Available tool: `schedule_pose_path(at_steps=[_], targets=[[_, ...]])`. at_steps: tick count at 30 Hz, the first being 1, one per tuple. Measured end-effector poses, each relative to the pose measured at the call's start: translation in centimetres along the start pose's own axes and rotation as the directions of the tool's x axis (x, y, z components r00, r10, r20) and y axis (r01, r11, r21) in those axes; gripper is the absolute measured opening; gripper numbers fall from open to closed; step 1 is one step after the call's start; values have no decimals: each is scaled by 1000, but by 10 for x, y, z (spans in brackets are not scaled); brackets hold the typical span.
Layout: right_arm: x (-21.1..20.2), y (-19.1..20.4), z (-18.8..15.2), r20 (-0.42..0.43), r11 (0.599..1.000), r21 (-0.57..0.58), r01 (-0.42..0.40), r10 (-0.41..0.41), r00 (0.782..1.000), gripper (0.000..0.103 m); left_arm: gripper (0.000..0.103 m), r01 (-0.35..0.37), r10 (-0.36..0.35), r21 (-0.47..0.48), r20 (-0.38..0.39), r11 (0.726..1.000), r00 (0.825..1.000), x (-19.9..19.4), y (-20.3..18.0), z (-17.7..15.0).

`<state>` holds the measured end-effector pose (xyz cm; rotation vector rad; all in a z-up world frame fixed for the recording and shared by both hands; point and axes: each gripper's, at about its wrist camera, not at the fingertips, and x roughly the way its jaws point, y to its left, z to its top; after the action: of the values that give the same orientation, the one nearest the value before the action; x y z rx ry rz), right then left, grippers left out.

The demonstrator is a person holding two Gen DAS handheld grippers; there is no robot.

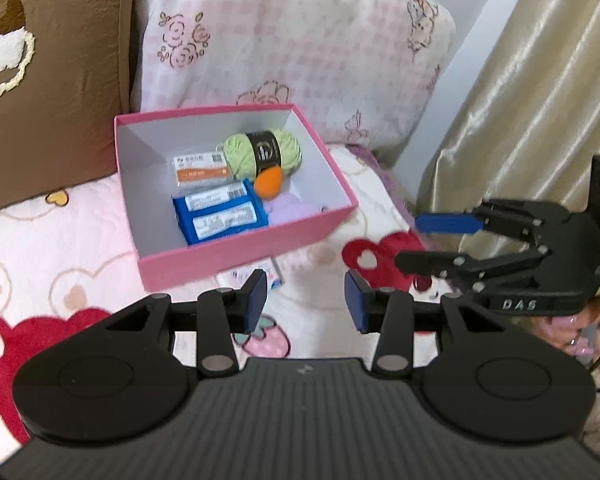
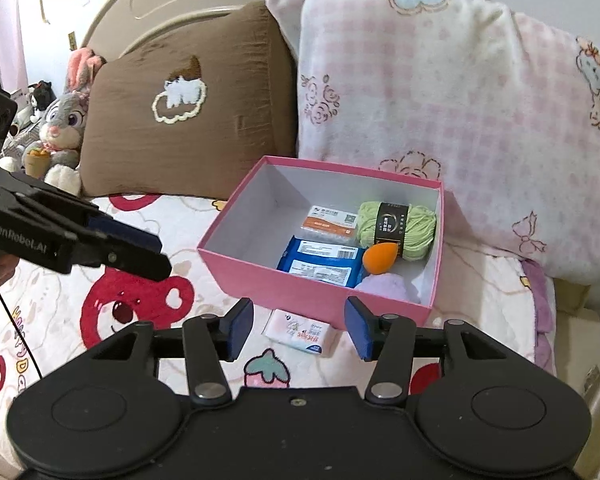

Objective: Organize objects
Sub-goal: 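Withdraw the left tool and move it toward the white tissue pack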

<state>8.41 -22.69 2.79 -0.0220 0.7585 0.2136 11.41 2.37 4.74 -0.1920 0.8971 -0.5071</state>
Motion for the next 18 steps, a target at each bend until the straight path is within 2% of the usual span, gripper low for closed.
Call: schedule_pose_path(at_steps=[2, 6, 8, 10, 12, 18], targets=[[-6, 6, -4, 2, 1000, -11, 4, -4, 1000, 64, 41, -7, 7, 7, -10, 1000, 1000, -5, -3, -9], [-16, 18, -14, -2, 1000, -21, -3, 3, 1000, 67, 44, -30, 31, 26, -24, 999, 999, -10, -8, -25], [-20, 25, -20, -3, 999, -31, -8, 8, 1000, 73, 46, -38, 39, 40, -30, 998, 999, -11, -12, -33], [-22, 31, -28, -7, 999, -40, -9, 9, 1000, 73, 53, -39, 41, 80, -25, 996, 999, -12, -18, -42], [-24, 36, -35, -10, 999, -46, -18, 17, 1000, 74, 55, -56, 60, 106, -30, 993, 998, -12, -22, -49], [-22, 43, -56, -14, 998, -46, -47, 46, 999, 80, 66, -63, 67, 111, -34, 992, 997, -11, -24, -64]])
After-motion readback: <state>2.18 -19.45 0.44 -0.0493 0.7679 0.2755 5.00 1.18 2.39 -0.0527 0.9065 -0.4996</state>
